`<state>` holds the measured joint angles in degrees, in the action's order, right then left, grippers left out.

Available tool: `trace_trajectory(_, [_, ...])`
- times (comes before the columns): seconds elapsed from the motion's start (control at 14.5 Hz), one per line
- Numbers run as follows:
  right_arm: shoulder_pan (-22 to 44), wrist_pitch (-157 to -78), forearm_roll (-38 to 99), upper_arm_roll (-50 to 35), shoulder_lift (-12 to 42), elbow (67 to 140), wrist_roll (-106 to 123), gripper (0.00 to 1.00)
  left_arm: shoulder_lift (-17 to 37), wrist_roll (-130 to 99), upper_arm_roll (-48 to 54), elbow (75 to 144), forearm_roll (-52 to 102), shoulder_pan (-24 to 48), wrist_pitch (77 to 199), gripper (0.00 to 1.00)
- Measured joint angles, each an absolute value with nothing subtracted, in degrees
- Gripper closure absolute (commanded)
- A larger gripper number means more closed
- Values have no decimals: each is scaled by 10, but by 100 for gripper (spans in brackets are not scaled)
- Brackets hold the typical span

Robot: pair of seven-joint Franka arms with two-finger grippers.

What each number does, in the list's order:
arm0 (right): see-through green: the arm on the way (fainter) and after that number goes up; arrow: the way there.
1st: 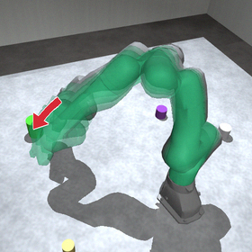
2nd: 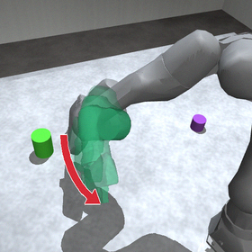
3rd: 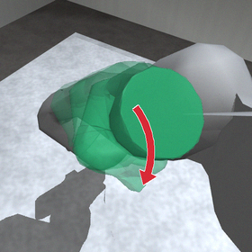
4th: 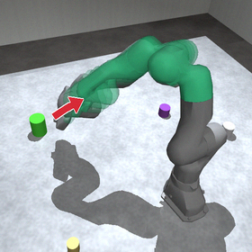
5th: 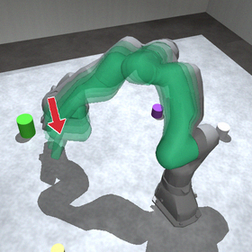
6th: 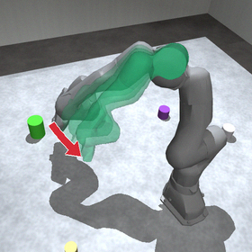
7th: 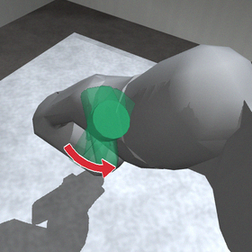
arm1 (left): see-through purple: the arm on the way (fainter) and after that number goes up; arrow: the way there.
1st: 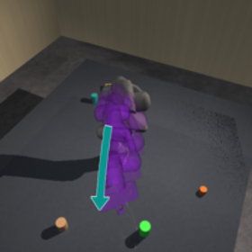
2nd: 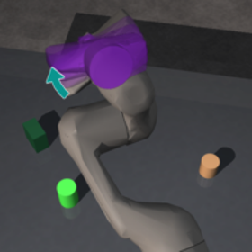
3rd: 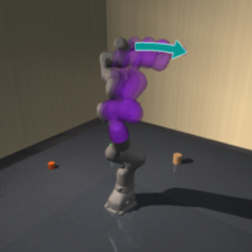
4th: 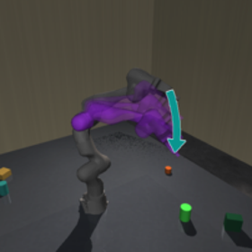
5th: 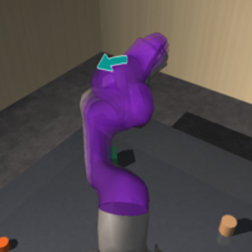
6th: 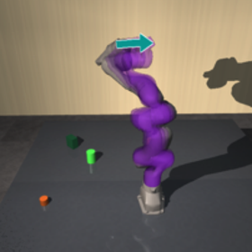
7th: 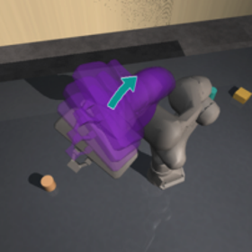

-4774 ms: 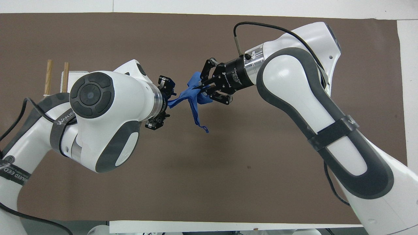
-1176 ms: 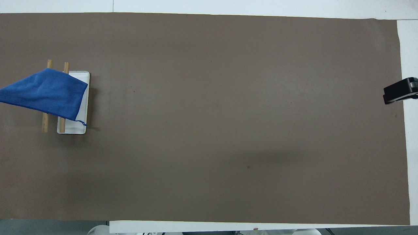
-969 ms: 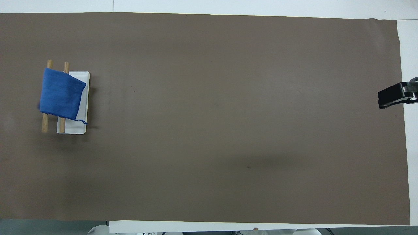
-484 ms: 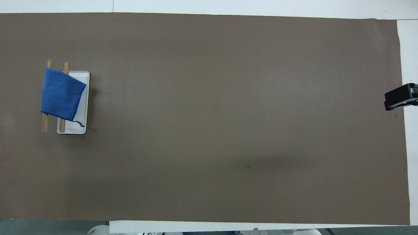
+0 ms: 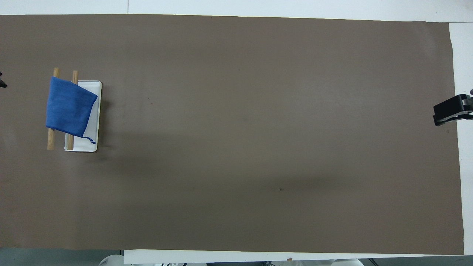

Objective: Right arm passes towel to left arm to hang

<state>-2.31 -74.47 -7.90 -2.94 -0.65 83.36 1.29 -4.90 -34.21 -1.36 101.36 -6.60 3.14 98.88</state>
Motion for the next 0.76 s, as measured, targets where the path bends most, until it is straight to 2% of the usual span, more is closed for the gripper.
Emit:
trace_trajectory(0.35, [-23, -744, -79, -29, -7, 836, 13, 0, -50, -111, -15, 1013, -14, 42, 894, 0])
trace_trajectory(0.76, [-18, -744, -79, -29, -7, 838, 13, 0, -51, 38, -25, 1010, -11, 40, 869, 0])
